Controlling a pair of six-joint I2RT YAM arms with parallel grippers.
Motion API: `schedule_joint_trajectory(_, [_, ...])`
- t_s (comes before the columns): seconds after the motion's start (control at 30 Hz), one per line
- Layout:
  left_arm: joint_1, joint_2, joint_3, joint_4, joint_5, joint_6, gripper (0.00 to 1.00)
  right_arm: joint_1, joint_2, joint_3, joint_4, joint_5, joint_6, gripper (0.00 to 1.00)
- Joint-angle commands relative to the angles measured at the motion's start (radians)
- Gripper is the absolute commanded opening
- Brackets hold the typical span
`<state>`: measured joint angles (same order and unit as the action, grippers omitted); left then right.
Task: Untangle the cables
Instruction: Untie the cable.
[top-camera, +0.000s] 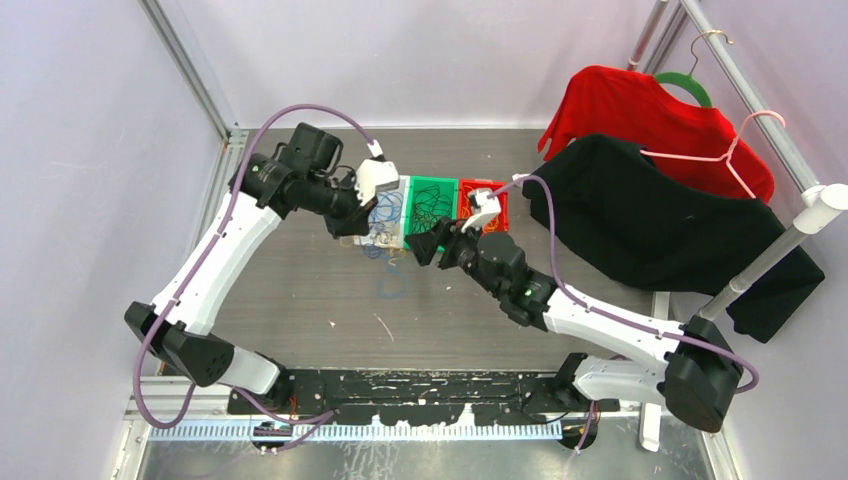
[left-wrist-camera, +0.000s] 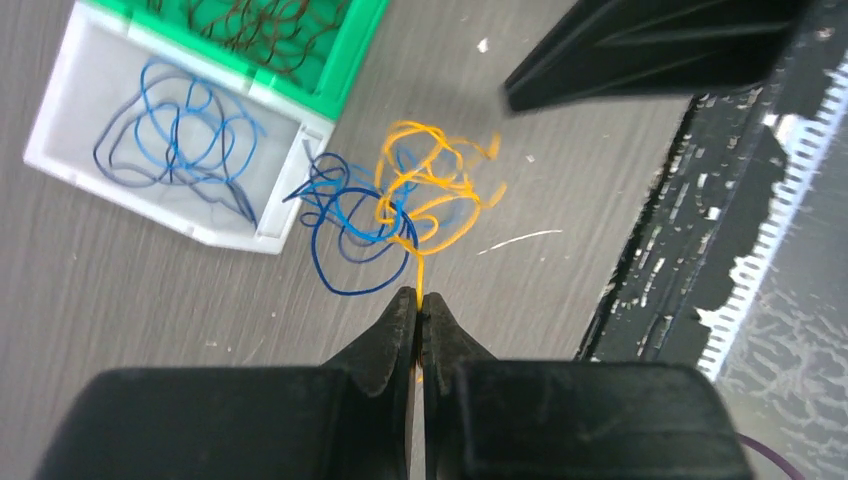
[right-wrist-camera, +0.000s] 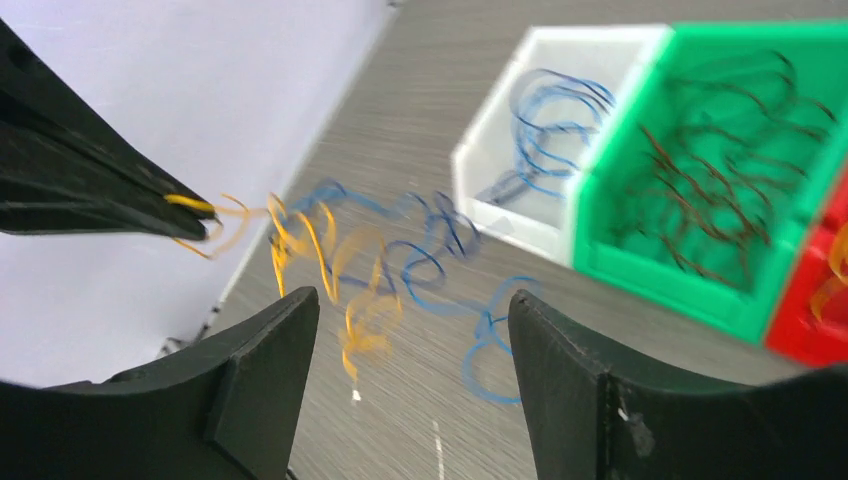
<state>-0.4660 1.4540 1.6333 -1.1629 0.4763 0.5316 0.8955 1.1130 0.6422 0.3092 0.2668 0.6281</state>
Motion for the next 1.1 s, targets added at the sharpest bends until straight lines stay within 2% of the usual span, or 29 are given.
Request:
schedule_joint_trajectory(0.0, [-0.081, -0.003, 0.142, -0.191, -0.033, -0.013, 0.04, 0.003, 0.015, 0.114, 0.149, -0.171, -0.124, 0.75])
schedule_joint_trajectory(0.2, [-0.149, 0.008, 0.26, -0.262, -0.062, -0.036, 0.04, 0.015, 0.021, 0.143, 0.25, -0.303, -0.144, 0.72])
schedule_joint_trajectory(0.47, [-0.18, 0.024, 0.325, -0.312, -0.091, -0.001, 0.04, 0.038, 0.005, 0.13, 0.242, -0.413, -0.127, 0.69])
schedule_joint_trajectory(0.67, [-0.192, 0.033, 0.391, -0.349, -0.086, 0.028, 0.03, 0.047, 0.057, 0.176, 0.225, -0.456, -0.157, 0.66])
schedule_joint_trajectory(0.83, [-0.195, 0.05, 0.485, -0.415, -0.022, 0.051, 0.03, 0.051, 0.119, 0.225, 0.186, -0.349, -0.195, 0.6])
schedule_joint_trajectory(1.07, [-0.197, 0.077, 0.624, -0.511, 0.071, 0.076, 0.01, 0.052, 0.194, 0.178, 0.328, -0.21, -0.189, 0.62])
